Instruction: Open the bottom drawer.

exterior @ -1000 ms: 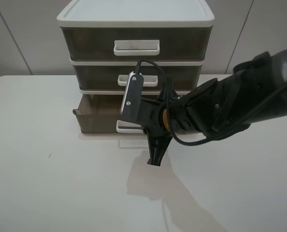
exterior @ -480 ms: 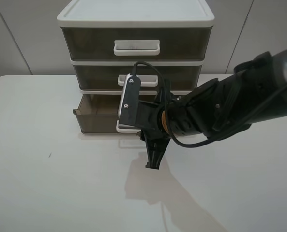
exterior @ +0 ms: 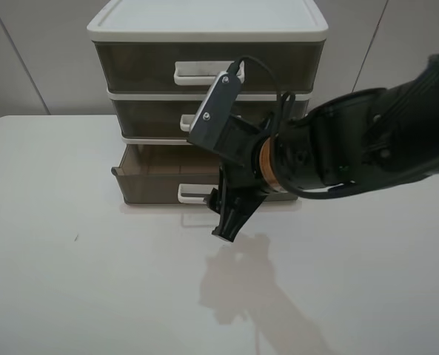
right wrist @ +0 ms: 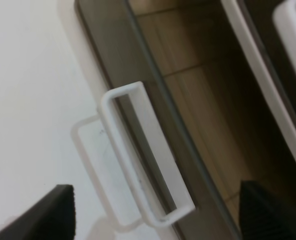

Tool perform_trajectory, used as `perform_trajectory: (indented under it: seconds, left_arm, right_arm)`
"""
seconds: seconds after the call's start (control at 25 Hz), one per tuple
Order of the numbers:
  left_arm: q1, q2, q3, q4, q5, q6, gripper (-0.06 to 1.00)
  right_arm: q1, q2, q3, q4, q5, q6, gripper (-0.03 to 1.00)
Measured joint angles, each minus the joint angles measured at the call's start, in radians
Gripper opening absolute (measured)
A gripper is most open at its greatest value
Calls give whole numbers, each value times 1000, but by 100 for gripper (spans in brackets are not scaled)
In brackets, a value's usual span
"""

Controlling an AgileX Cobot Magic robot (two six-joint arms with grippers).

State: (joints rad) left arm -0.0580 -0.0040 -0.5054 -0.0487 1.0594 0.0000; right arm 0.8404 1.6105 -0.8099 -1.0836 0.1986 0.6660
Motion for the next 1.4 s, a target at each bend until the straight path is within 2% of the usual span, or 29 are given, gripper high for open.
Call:
perform_trajectory:
  seconds: [0.2,0.28,0.44,0.6,0.72,0.96,1.04,1.24,1.4]
  left_arm:
    - [0,0,0,0,0,0,74]
    - [0,0,0,0,0,0,74]
    - [0,0,0,0,0,0,74]
    - [0,0,0,0,0,0,74]
    - [0,0,0,0,0,0,74]
    - [0,0,0,0,0,0,74]
    - [0,0,0,0,0,0,74]
    - [0,0,0,0,0,0,74]
    - [0,0,0,0,0,0,74]
  right_arm:
    - [-83,-164,1,451,97,-345,73]
    - [-132,-237,1,646,138,-489,73]
    - [-263,-388,1,990,231,-698,73]
    - [-416,-534,1,1213,339,-851,73]
    - [-531,-649,8,1274,400,-897,73]
    - [-769,-909,78,1287,497,-911,73]
    - [-818,-1000,83,1299,545,-911,73]
    - [-847,-1189,85,1294,623,-877,73]
    - [-847,-1308,86,1217,687,-794,73]
